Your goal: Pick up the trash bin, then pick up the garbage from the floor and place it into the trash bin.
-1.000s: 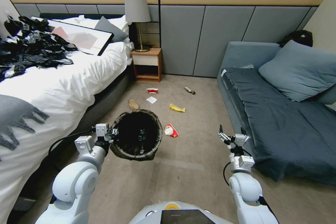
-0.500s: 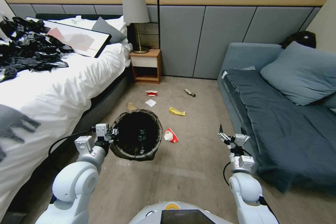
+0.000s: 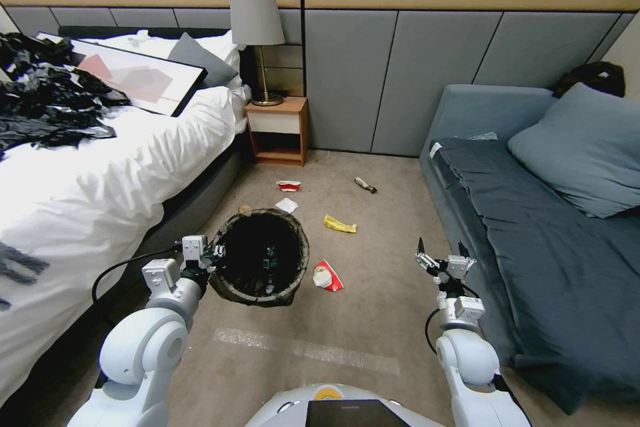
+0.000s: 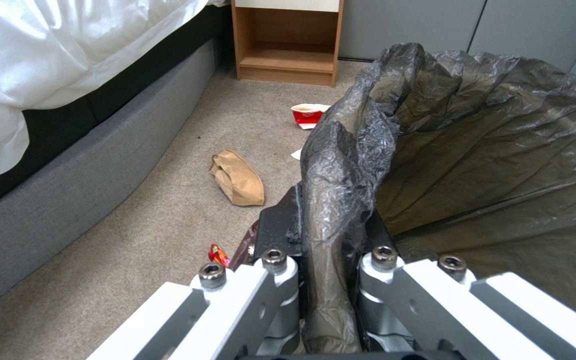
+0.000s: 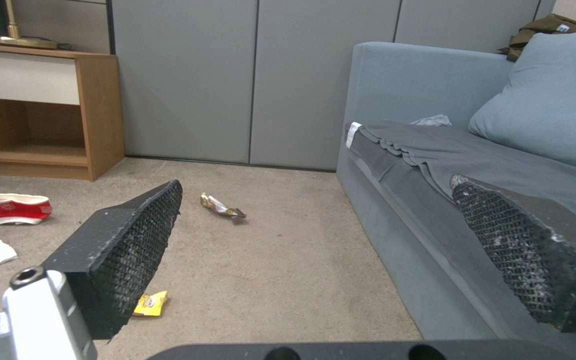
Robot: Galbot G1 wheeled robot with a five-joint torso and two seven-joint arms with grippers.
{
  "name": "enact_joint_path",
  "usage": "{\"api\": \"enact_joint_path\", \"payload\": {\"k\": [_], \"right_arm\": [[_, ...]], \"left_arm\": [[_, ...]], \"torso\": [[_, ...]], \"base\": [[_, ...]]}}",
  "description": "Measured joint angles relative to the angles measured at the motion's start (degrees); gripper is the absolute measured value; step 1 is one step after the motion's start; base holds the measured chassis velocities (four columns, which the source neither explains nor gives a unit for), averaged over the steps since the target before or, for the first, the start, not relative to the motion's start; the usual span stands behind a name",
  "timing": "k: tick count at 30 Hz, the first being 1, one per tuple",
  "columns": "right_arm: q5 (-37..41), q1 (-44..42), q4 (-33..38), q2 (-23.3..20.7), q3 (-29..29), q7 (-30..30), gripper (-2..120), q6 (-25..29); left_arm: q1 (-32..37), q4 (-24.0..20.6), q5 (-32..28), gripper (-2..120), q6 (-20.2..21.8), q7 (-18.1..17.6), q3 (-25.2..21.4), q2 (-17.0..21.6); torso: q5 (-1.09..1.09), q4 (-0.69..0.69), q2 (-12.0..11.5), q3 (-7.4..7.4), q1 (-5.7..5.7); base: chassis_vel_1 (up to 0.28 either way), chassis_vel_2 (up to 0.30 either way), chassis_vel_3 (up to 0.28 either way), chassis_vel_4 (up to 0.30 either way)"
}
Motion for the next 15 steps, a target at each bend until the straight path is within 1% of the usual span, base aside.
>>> {"api": "enact_joint_path", "payload": {"k": [15], "right_arm": [[0.0,0.0,0.0,0.0,0.0,0.0,100,0.0]], "left_arm": [[0.0,0.0,0.0,5,0.0,0.0,0.0,0.0]], "torso": [[0.00,0.00,0.0,0.00,0.00]], "base": [[0.000,0.000,0.000,0.000]]}}
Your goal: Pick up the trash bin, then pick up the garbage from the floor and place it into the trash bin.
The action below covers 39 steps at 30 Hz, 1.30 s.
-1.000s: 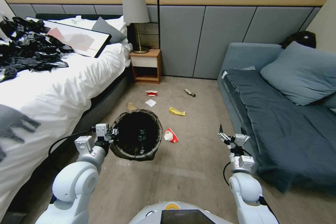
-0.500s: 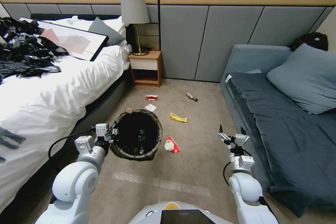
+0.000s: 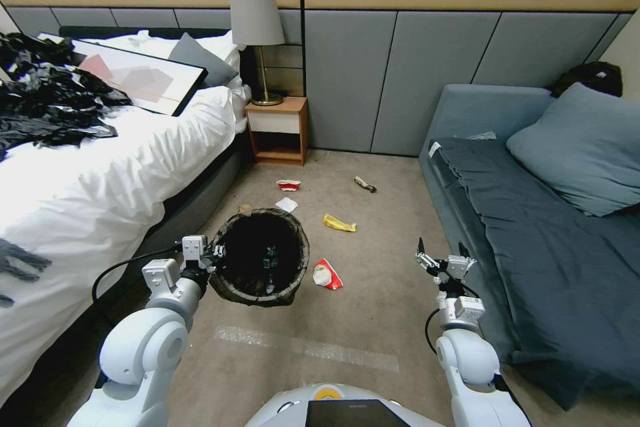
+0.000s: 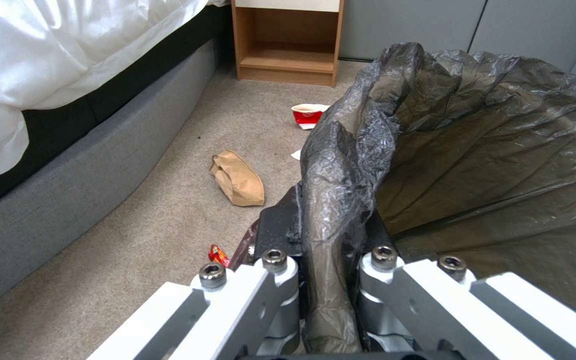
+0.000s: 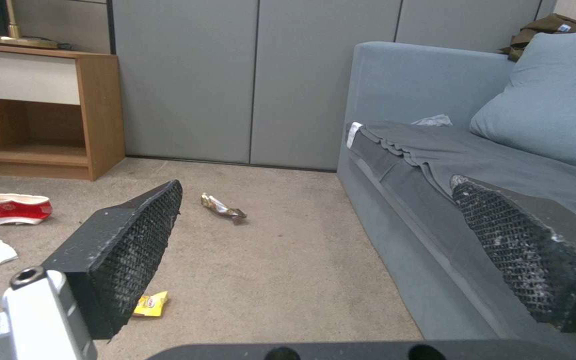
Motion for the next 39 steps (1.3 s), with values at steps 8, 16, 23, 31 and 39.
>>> {"api": "enact_joint_path", "payload": {"k": [8,16,23,31,39], "right_arm": [[0.0,0.0,0.0,0.0,0.0,0.0,100,0.0],[0.0,0.0,0.0,0.0,0.0,0.0,100,0.0],[0.0,0.0,0.0,0.0,0.0,0.0,100,0.0],[0.0,0.0,0.0,0.0,0.0,0.0,100,0.0],[0.0,0.0,0.0,0.0,0.0,0.0,100,0.0]], "left_arm": [[0.0,0.0,0.0,5,0.0,0.0,0.0,0.0],[0.0,0.0,0.0,5,0.0,0.0,0.0,0.0],[0.0,0.0,0.0,5,0.0,0.0,0.0,0.0],[0.0,0.0,0.0,5,0.0,0.0,0.0,0.0],[0.0,0.0,0.0,5,0.0,0.0,0.0,0.0]], "torso": [[0.00,0.00,0.0,0.00,0.00],[0.00,0.00,0.0,0.00,0.00],[0.00,0.00,0.0,0.00,0.00],[0.00,0.00,0.0,0.00,0.00],[0.00,0.01,0.0,0.00,0.00]], "base": [[0.000,0.000,0.000,0.000],[0.000,0.000,0.000,0.000],[0.000,0.000,0.000,0.000],[0.000,0.000,0.000,0.000],[-0.011,0.011,0.015,-0.014]]}}
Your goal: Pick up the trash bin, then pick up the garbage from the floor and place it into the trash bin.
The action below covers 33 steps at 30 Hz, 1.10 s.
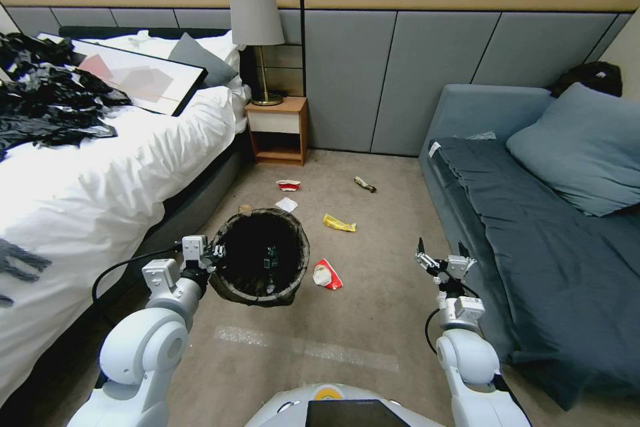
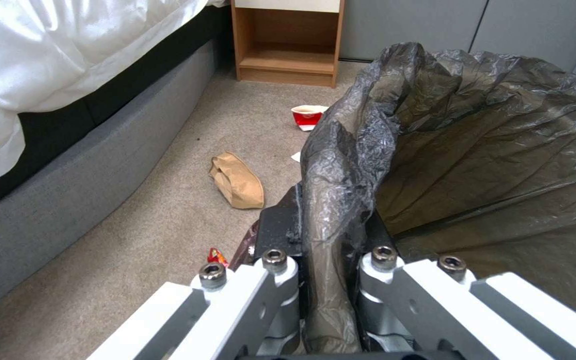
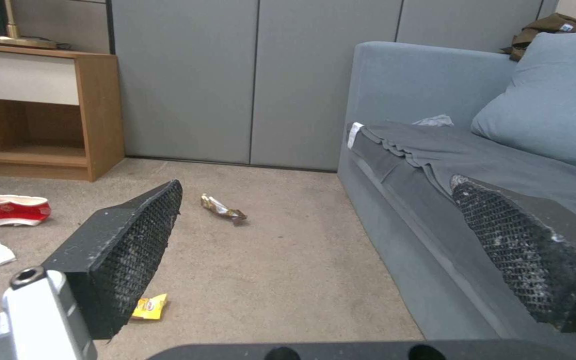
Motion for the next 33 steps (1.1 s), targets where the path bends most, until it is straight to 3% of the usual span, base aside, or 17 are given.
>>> {"api": "enact_joint_path", "payload": {"k": [33], "right_arm": [[0.0,0.0,0.0,0.0,0.0,0.0,100,0.0]], "left_arm": [[0.0,0.0,0.0,5,0.0,0.0,0.0,0.0]], "torso": [[0.00,0.00,0.0,0.00,0.01]], "base": [[-0.047,0.048,0.046,-0.049]]}}
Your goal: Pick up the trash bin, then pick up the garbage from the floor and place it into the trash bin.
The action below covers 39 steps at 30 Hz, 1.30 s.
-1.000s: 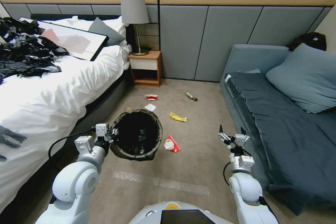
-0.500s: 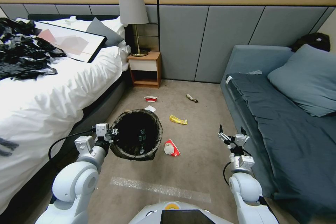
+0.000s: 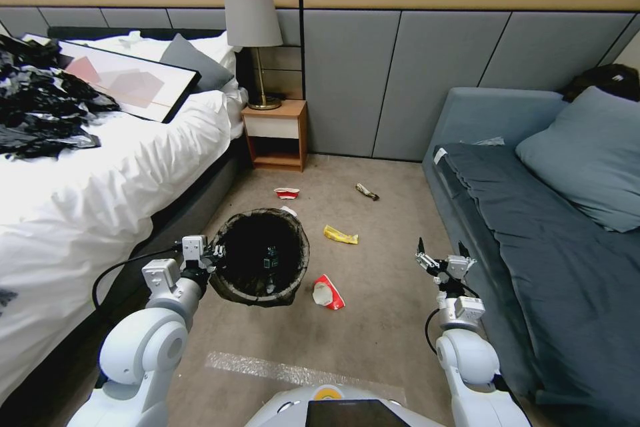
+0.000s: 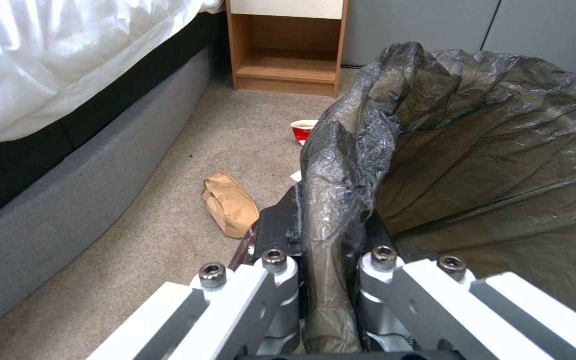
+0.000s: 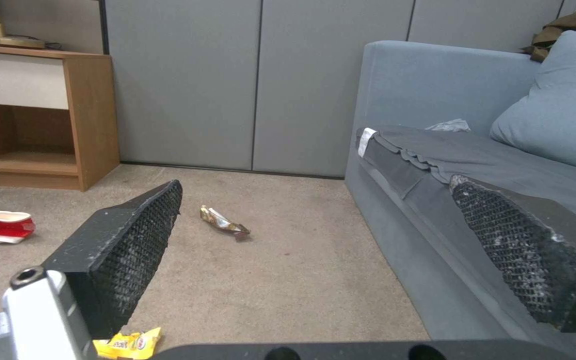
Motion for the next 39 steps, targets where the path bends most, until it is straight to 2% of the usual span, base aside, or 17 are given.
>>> {"api": "enact_joint_path", "payload": {"k": [39], "right_arm": [[0.0,0.0,0.0,0.0,0.0,0.0,100,0.0]], "left_arm": [[0.0,0.0,0.0,5,0.0,0.0,0.0,0.0]], "torso": [[0.00,0.00,0.0,0.00,0.00]], "base": [[0.000,0.000,0.000,0.000]]}}
